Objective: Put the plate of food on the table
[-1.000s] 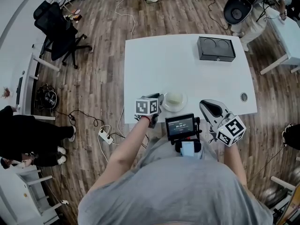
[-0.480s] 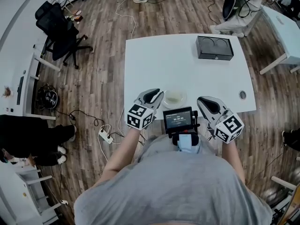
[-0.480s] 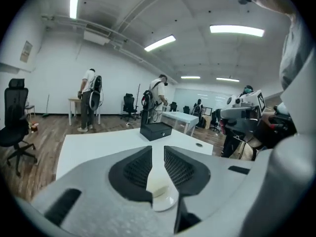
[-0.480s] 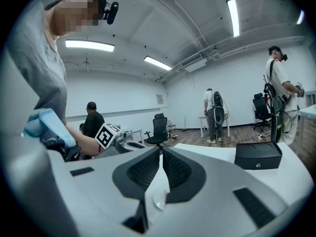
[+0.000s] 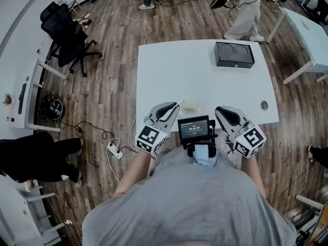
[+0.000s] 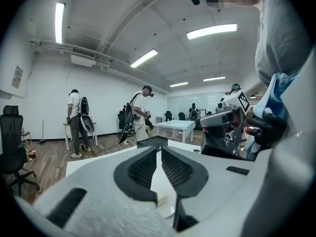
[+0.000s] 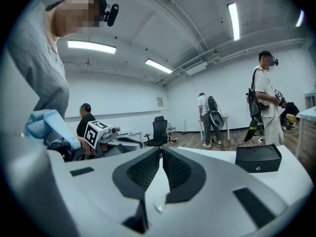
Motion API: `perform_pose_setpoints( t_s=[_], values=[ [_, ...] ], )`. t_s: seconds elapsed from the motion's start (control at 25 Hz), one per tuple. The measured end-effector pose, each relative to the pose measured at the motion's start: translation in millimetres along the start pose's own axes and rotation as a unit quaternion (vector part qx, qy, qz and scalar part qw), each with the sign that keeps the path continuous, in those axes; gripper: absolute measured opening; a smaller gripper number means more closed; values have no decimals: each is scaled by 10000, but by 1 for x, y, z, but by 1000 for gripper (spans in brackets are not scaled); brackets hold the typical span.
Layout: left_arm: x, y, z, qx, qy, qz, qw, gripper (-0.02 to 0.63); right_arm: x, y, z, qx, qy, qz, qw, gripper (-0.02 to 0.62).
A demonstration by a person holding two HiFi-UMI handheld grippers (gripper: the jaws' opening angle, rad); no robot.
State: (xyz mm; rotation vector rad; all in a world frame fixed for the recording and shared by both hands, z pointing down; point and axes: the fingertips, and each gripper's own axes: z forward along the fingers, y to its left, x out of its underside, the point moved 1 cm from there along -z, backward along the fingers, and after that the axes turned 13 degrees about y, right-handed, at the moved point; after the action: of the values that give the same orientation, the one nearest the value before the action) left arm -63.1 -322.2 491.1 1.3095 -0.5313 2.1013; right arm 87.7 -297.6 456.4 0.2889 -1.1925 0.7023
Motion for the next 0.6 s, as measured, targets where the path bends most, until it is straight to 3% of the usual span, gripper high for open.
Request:
perform_pose_setpoints(
  t_s=[0.24, 0.6],
  values=[
    [-4, -10, -11, 119, -232, -227, 9994, 18, 1, 1, -3, 24, -85, 32, 10000, 34],
    [-5, -9, -16, -172, -242, -400, 9988, 20, 1, -6, -11, 77, -140, 87, 9998, 32]
  ],
)
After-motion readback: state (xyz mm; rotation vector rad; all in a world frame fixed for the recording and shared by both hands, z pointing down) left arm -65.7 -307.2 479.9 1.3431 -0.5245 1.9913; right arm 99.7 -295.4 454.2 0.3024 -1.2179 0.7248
